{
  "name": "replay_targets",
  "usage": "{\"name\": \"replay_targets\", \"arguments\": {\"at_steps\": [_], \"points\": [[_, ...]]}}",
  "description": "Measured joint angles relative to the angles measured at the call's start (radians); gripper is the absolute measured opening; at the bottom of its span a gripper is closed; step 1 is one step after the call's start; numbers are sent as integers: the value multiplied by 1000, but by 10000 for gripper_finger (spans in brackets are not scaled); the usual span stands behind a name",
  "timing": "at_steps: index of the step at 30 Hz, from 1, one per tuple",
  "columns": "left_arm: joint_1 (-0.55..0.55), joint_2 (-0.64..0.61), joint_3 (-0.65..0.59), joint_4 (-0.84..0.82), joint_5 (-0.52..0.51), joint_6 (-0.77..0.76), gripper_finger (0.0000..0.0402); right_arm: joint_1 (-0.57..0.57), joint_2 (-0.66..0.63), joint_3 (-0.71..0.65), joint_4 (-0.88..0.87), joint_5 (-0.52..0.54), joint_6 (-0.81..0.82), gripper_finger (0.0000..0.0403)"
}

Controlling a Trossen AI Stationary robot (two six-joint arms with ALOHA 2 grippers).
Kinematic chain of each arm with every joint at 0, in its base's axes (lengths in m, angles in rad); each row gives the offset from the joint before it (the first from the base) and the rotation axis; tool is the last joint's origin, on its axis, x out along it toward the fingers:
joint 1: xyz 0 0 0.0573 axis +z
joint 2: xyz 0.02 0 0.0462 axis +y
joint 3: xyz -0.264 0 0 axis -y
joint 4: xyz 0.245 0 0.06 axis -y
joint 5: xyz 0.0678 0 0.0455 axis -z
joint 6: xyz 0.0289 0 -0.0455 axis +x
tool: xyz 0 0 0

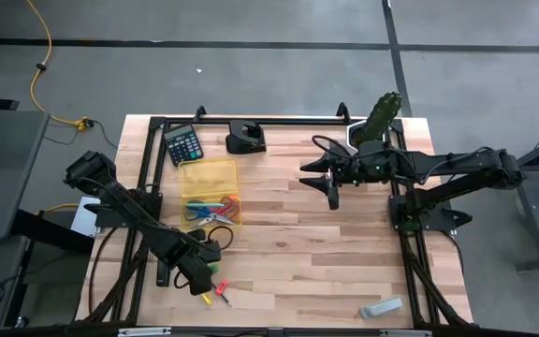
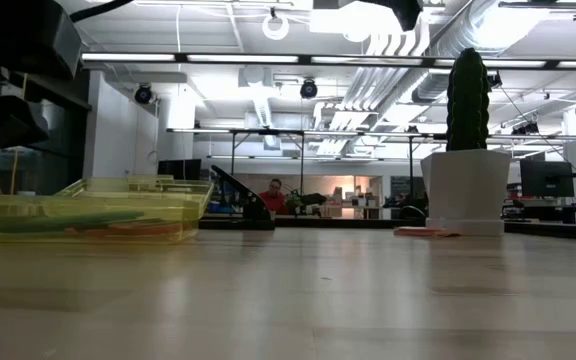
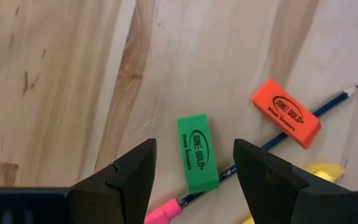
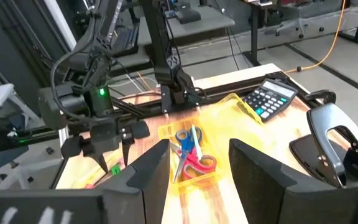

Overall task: Pack school essentials
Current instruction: Put the green eraser into the yellow supply box

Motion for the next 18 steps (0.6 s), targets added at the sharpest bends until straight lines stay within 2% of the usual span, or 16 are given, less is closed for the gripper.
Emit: {"name": "replay_targets", "arguments": {"at_steps": [7, 18], "points": [[0, 0, 0, -12, -8, -37, 199, 0, 0, 0, -14, 0, 0, 158], [-41, 0, 0, 2, -42, -119, 169, 0, 0, 0, -15, 0, 0, 158]]}}
